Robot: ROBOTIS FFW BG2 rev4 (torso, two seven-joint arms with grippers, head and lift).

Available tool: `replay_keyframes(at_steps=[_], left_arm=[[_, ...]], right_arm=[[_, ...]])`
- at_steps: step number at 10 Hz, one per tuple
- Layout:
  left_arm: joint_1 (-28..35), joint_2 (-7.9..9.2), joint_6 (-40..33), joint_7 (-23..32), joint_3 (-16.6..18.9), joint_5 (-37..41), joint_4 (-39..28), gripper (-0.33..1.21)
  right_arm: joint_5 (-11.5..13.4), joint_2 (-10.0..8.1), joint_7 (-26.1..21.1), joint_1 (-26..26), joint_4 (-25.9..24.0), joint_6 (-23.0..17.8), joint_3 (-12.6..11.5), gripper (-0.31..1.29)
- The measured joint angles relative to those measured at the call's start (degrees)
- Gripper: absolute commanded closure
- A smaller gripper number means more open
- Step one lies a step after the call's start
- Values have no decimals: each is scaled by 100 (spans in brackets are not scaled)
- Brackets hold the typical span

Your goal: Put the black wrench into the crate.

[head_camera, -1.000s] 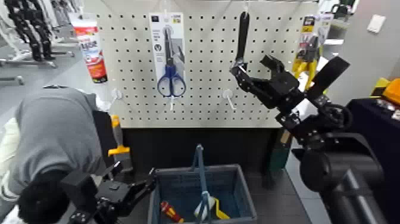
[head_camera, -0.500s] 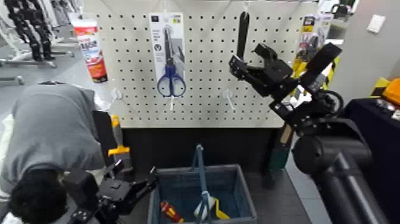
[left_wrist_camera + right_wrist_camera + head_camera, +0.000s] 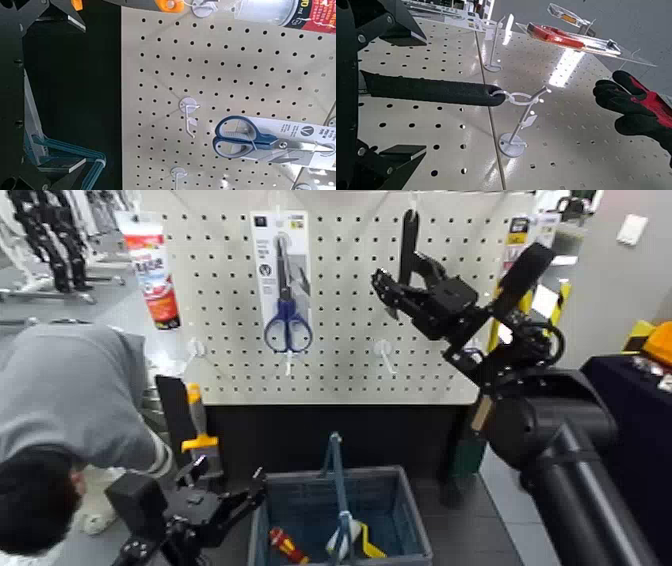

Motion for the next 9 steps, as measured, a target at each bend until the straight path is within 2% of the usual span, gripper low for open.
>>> replay_keyframes(at_steps=[1, 2, 5, 9], left_arm=[[0, 0, -3, 0, 1, 0, 0, 13], [-1, 0, -8, 0, 3, 0, 0, 13], [-1, 1, -17, 0, 8, 0, 0, 13], [-1, 0, -9, 5, 0, -3, 0, 13]], right_arm=[[68, 3, -46, -2, -73, 157, 1, 113], [175, 3, -99, -6, -172, 287, 0, 124], [421, 3, -195, -5, -341, 387, -4, 124], [437, 12, -196, -10, -360, 408, -23, 124]])
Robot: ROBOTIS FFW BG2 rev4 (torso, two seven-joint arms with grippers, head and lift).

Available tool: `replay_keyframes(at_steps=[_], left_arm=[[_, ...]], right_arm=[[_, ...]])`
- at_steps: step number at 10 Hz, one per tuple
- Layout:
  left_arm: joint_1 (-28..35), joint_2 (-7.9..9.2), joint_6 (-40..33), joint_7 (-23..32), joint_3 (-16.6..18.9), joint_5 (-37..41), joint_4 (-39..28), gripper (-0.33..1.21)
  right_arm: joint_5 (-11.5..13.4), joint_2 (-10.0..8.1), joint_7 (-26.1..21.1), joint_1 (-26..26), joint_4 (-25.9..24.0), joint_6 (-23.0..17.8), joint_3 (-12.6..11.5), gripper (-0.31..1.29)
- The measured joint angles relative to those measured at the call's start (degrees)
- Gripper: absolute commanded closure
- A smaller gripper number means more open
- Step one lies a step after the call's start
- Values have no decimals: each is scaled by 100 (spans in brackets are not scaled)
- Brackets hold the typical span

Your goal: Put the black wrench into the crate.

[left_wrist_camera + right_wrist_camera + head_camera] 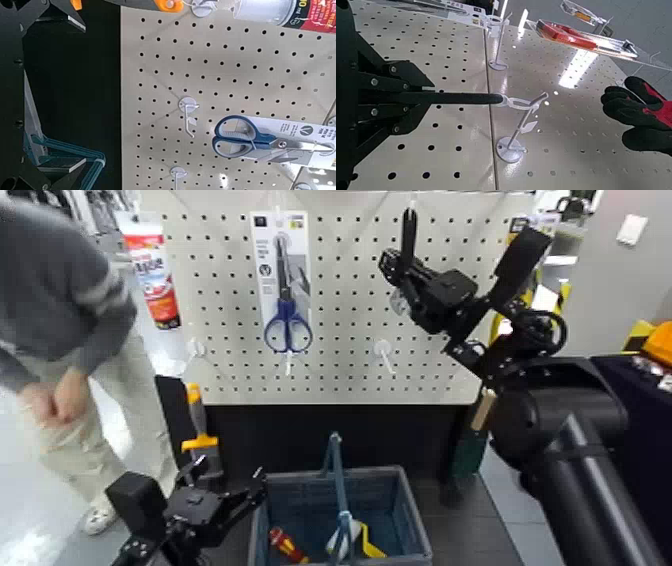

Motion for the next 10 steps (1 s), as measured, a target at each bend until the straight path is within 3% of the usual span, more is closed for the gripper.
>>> replay_keyframes(at_steps=[5, 10], left_arm=[[-9, 0, 1, -3, -1, -6, 9, 14], [0, 15, 16, -5, 0, 0, 17, 14]], right_arm=[[-8, 1, 27, 0, -48, -26, -17, 124], [11, -6, 60, 60, -505, -55, -38, 124]])
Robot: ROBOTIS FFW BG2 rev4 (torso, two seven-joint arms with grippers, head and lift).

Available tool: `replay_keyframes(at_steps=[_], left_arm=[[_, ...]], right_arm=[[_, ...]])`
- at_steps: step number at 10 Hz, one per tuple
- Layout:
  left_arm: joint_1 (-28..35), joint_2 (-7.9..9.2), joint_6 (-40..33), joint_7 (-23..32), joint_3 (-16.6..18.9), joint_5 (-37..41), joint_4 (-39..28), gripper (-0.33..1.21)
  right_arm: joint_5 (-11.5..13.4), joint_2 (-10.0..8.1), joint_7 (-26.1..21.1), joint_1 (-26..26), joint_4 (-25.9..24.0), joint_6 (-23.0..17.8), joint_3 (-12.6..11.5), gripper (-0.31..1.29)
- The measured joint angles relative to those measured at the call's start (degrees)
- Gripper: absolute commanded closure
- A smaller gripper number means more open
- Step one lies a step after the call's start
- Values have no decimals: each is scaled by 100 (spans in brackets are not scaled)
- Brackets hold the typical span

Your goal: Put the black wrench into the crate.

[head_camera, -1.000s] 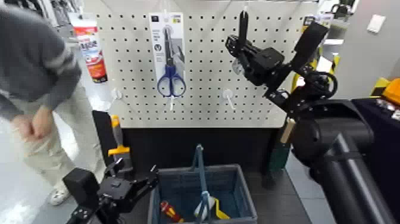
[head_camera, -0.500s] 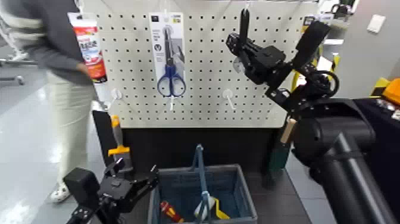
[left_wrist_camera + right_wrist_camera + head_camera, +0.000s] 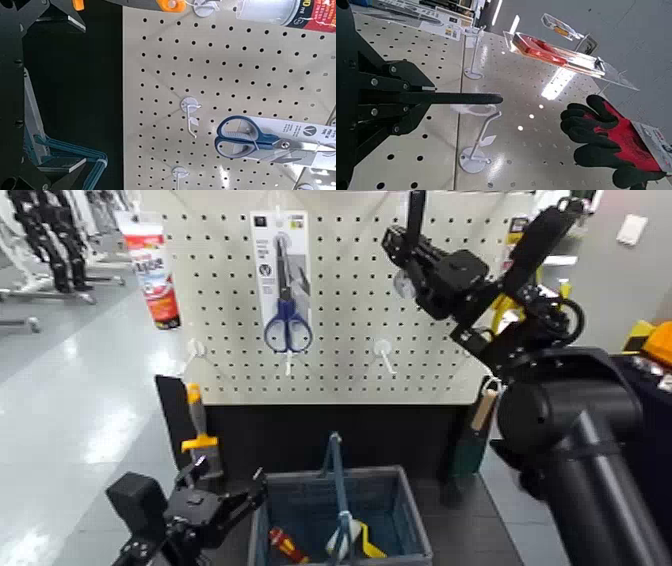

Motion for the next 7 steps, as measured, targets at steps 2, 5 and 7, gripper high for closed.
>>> replay_keyframes(at_steps=[2, 5, 7], left_arm=[[6, 8, 9, 1, 0, 2, 0, 14], [18, 2, 30, 8, 1, 3, 0, 14], [17, -4, 52, 9, -9, -1, 0, 14]], right_arm=[[2, -3, 2, 49, -165, 18, 0, 124], [-93, 63, -21, 368, -499, 207, 4, 124], [-312, 150, -50, 678, -719, 407, 62, 124]])
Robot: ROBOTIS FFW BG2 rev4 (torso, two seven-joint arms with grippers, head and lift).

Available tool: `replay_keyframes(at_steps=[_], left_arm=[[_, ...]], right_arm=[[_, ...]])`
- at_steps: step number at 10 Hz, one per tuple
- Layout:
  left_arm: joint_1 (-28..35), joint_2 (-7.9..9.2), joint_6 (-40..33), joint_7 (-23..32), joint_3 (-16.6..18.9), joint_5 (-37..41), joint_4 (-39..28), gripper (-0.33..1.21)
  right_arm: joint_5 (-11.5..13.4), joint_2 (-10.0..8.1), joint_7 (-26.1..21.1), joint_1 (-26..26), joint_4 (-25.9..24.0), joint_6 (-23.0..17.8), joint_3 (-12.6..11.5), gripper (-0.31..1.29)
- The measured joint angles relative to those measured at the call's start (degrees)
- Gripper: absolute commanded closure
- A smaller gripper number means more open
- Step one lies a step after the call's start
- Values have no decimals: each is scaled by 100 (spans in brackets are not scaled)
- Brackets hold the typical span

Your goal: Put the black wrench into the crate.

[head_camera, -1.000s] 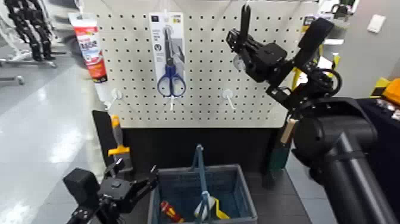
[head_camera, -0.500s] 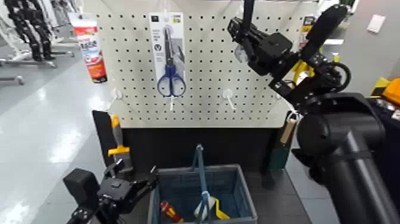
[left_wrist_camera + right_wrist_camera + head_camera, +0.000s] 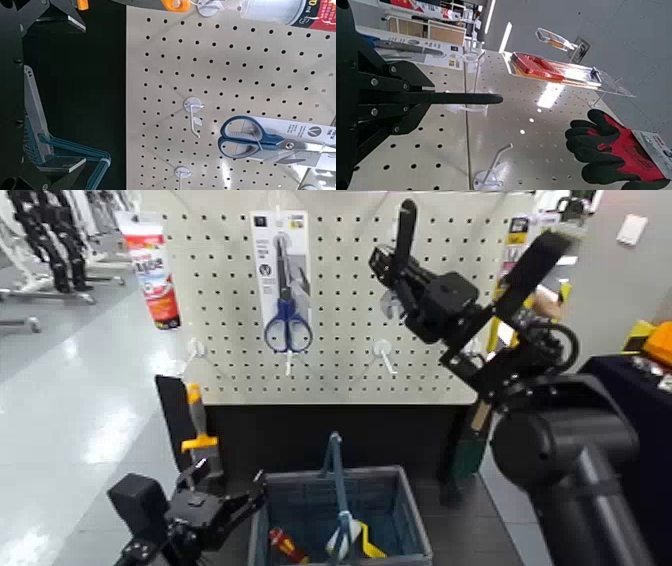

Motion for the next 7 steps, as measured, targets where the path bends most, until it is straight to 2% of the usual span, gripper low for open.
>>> replay_keyframes(at_steps=[4, 7], left_arm=[[-1, 15, 28, 0, -7, 3, -9, 14], [6, 25, 39, 0, 0, 4, -19, 14]], right_arm=[[-319, 72, -162, 705, -213, 519, 124, 124], [-458, 43, -243, 1250, -371, 936, 14, 124]])
